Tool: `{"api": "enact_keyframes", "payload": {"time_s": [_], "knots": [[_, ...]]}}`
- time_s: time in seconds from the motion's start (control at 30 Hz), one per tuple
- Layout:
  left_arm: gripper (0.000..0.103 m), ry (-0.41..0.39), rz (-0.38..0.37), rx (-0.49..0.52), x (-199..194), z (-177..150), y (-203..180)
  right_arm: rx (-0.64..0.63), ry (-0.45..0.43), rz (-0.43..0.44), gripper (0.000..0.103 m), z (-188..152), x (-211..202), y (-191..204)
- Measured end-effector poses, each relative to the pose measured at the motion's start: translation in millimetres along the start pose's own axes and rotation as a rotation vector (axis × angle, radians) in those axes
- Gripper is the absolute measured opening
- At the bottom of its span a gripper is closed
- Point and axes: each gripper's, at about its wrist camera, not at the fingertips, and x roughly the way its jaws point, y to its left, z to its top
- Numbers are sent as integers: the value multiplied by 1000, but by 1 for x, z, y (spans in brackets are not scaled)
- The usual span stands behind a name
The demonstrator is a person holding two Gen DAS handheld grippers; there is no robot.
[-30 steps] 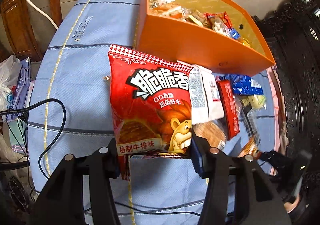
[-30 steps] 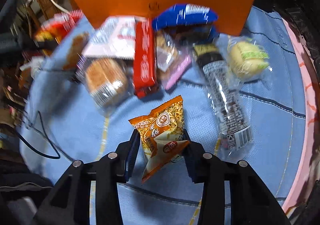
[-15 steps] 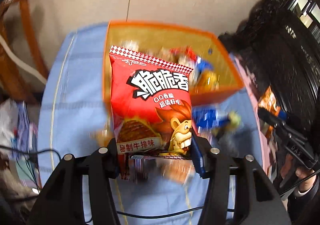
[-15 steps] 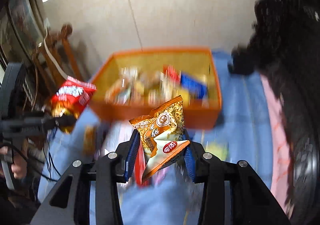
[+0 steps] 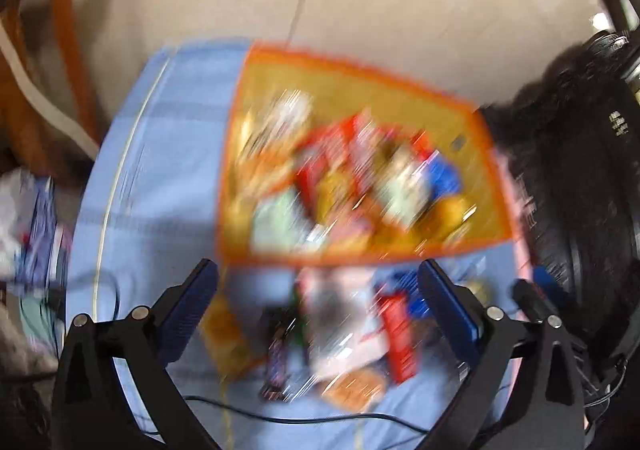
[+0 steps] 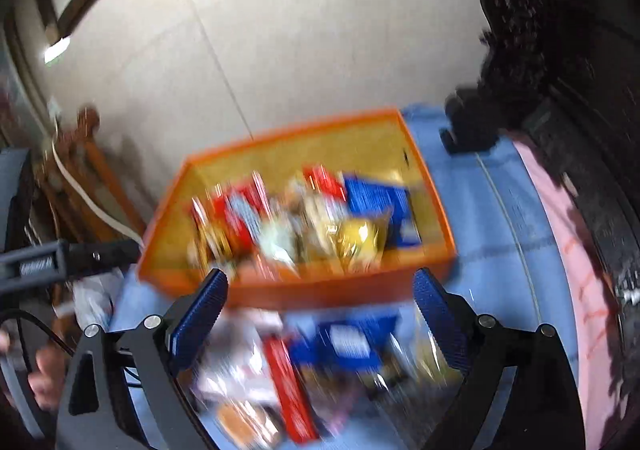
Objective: Organize snacks
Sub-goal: 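Grasp the round rice cracker with left tool while right grasps black sausage tube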
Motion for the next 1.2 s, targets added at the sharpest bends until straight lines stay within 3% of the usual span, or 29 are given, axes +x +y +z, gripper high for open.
{"api": "enact_keyframes", "payload": {"time_s": [0.17, 0.3, 0.5, 0.63, 0.67, 0.7, 0.73, 0.77, 0.83, 0.93, 1.03, 1.13, 1.17, 1.2], "knots": [[98, 129, 74, -105, 34, -53, 48, 26, 138, -21, 94, -63, 3, -12], [98, 187, 121, -177, 54, -73, 71, 37, 209, -9, 94, -94, 1, -13], [97, 217, 190, -207, 77, -68, 79, 35, 224, 13, 94, -105, -5, -8], [95, 269, 198, -241, 99, -61, 86, 47, 222, -26, 94, -107, -6, -12], [82, 260, 256, -195, 100, -58, 80, 45, 220, -48, 94, -107, -6, -15], [56, 255, 301, -161, 99, -57, 77, 37, 214, -79, 94, -106, -4, -18], [40, 232, 312, -110, 95, -56, 71, 17, 208, -134, 94, -104, -1, -23], [35, 234, 298, -92, 92, -57, 70, 2, 210, -195, 94, -103, 2, -27], [35, 246, 242, -91, 90, -62, 71, -3, 234, -278, 94, -100, 15, -38], [35, 243, 283, -30, 85, -76, 66, -42, 260, -245, 94, -95, 34, -40], [35, 255, 259, -26, 78, -88, 66, -109, 344, -208, 94, -93, 59, -30], [35, 264, 252, -26, 73, -93, 68, -127, 402, -241, 93, -97, 84, -26], [35, 266, 250, -29, 72, -95, 69, -106, 419, -233, 82, -98, 89, -28], [35, 267, 249, -31, 74, -93, 67, -89, 410, -199, 64, -96, 88, -28]]}}
